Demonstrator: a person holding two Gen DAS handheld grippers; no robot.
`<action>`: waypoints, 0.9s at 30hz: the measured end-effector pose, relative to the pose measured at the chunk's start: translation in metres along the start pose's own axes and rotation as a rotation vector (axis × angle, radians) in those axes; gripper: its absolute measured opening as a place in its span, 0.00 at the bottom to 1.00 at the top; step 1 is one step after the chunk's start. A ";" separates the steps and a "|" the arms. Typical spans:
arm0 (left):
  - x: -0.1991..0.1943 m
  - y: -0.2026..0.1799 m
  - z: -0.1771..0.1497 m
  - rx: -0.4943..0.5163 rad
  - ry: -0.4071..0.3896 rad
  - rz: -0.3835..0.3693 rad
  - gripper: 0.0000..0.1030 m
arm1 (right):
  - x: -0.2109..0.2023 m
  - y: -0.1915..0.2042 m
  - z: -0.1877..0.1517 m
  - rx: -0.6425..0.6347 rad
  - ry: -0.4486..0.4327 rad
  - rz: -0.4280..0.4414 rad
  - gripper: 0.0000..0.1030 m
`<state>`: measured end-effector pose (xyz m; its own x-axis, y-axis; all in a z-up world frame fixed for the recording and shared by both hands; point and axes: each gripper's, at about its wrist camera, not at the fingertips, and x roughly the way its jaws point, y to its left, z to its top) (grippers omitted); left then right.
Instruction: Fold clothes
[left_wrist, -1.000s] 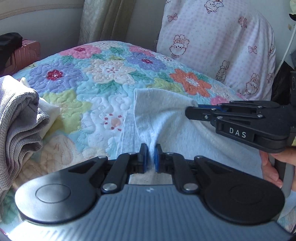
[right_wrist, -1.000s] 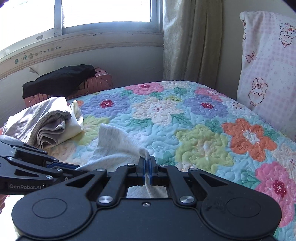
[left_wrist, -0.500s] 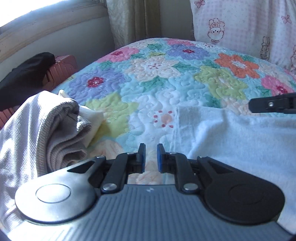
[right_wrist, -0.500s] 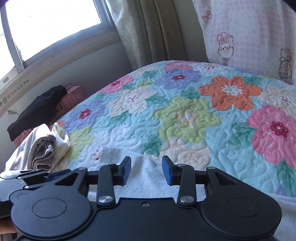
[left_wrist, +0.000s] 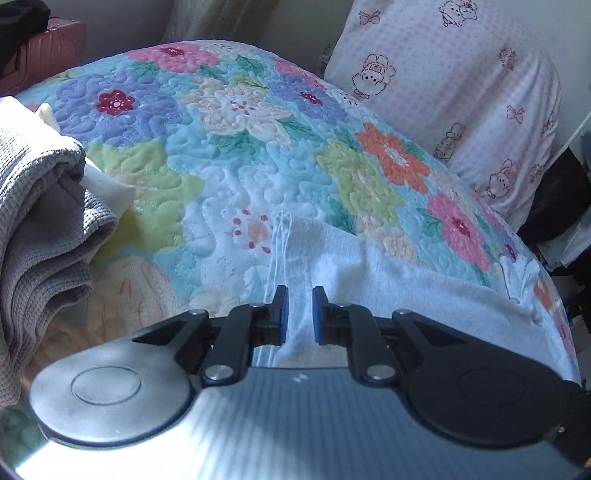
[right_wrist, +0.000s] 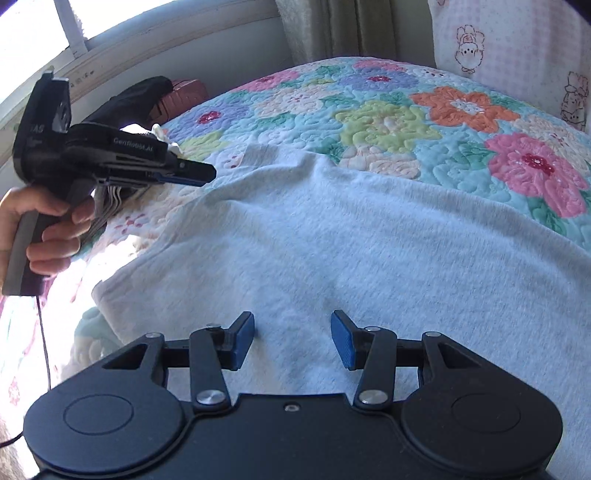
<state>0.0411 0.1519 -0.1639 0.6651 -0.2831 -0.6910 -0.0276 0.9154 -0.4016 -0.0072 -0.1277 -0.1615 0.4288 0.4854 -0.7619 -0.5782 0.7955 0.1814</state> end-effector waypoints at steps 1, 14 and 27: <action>0.005 0.000 0.004 0.024 0.014 0.018 0.12 | -0.003 0.004 -0.003 -0.035 0.002 -0.015 0.50; 0.058 -0.035 0.037 0.214 0.077 0.143 0.00 | -0.026 -0.040 -0.025 -0.053 0.010 -0.167 0.56; 0.036 -0.047 0.046 0.232 -0.004 0.140 0.03 | -0.036 -0.075 -0.050 0.064 -0.036 -0.039 0.77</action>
<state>0.1010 0.1119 -0.1421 0.6695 -0.1484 -0.7278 0.0518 0.9868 -0.1535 -0.0141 -0.2228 -0.1791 0.4754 0.4657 -0.7464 -0.5154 0.8350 0.1928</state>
